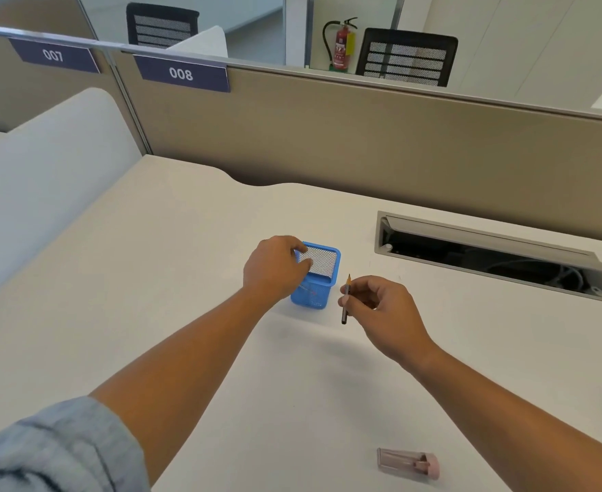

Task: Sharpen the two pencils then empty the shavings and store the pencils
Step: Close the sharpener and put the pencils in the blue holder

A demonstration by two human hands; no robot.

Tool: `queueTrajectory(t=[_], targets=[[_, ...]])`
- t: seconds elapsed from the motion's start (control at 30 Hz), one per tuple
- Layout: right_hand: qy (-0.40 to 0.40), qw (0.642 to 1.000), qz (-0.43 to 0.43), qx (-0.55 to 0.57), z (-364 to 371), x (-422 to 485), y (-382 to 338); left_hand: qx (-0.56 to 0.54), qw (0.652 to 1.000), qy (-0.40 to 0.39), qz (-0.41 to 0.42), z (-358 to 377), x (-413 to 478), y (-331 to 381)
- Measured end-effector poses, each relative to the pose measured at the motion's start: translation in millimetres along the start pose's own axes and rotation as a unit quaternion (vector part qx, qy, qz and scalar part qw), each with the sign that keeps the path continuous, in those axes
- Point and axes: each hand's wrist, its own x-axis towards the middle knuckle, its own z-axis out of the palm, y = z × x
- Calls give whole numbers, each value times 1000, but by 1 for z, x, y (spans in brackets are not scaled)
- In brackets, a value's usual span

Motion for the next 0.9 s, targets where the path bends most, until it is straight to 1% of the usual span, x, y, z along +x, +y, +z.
queueTrajectory(t=[0.13, 0.23, 0.37, 0.4, 0.47, 0.53, 0.63, 0.7, 0.8, 0.9], targets=[[4, 1000, -6, 6, 0, 3, -2, -107, 992, 74, -10, 0, -8, -10], [15, 1000, -5, 9, -2, 9, -3, -132, 984, 115, -23, 5, -20, -24], [28, 999, -18, 10, -3, 24, -9, -158, 974, 144, -71, 26, -45, -44], [31, 999, -22, 7, -4, 28, -11, -148, 975, 149, -72, 33, -52, -50], [37, 999, -35, 3, -5, 34, -16, -82, 986, 138, -51, 48, -66, -63], [37, 998, -56, -5, -3, 41, -21, -7, 994, 101, -39, 63, -77, -72], [35, 995, -81, -42, 1, 50, -25, 70, 996, 49, -14, 79, -90, -77], [36, 992, -94, -70, 5, 57, -25, 117, 993, 37, 4, 85, -95, -78], [39, 989, -96, -108, 10, 65, -23, 140, 989, 42, 11, 86, -96, -78], [5, 978, -92, -185, 13, 70, -22, 151, 988, 43, 7, 85, -97, -76]])
